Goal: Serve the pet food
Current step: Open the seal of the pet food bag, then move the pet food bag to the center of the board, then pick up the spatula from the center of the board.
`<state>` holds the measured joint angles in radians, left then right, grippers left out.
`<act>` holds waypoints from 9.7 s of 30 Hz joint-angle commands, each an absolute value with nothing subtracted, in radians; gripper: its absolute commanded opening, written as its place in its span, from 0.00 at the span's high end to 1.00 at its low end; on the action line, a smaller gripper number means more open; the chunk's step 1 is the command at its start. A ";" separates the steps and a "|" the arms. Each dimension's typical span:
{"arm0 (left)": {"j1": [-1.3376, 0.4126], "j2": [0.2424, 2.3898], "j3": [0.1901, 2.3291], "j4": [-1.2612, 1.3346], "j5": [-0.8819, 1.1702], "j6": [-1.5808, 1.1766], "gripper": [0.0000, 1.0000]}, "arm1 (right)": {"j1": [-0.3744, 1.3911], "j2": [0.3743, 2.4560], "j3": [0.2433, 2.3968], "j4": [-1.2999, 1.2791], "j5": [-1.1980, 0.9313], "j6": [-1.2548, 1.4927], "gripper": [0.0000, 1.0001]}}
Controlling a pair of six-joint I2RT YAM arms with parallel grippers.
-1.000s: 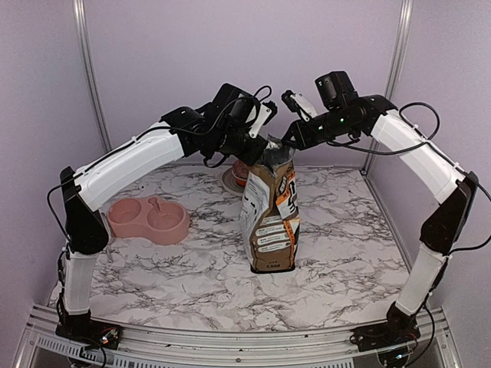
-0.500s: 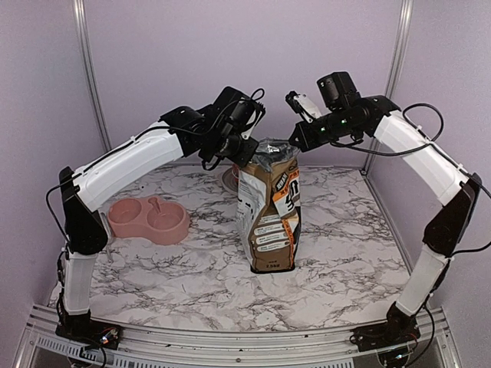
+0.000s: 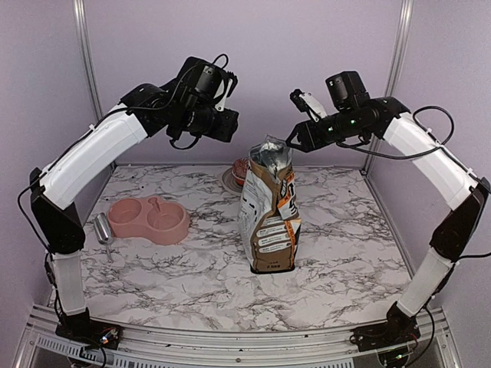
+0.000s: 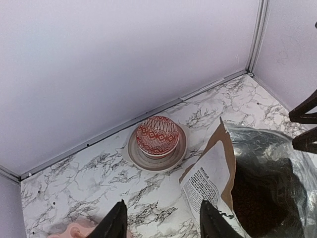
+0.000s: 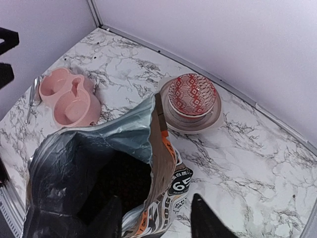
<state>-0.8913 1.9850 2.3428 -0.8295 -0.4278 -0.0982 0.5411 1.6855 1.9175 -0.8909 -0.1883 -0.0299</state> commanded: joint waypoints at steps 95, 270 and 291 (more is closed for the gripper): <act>-0.809 1.824 2.260 -0.873 -0.064 -0.397 0.74 | 0.453 1.546 1.967 -0.757 -0.170 -0.076 1.00; -0.162 0.899 0.619 -0.365 -0.215 -0.577 1.00 | 0.320 1.411 1.518 -0.223 -0.514 0.000 0.32; -0.665 1.065 0.866 -0.355 -0.437 -0.287 1.00 | 0.408 1.416 1.550 -0.331 -0.646 -0.054 0.30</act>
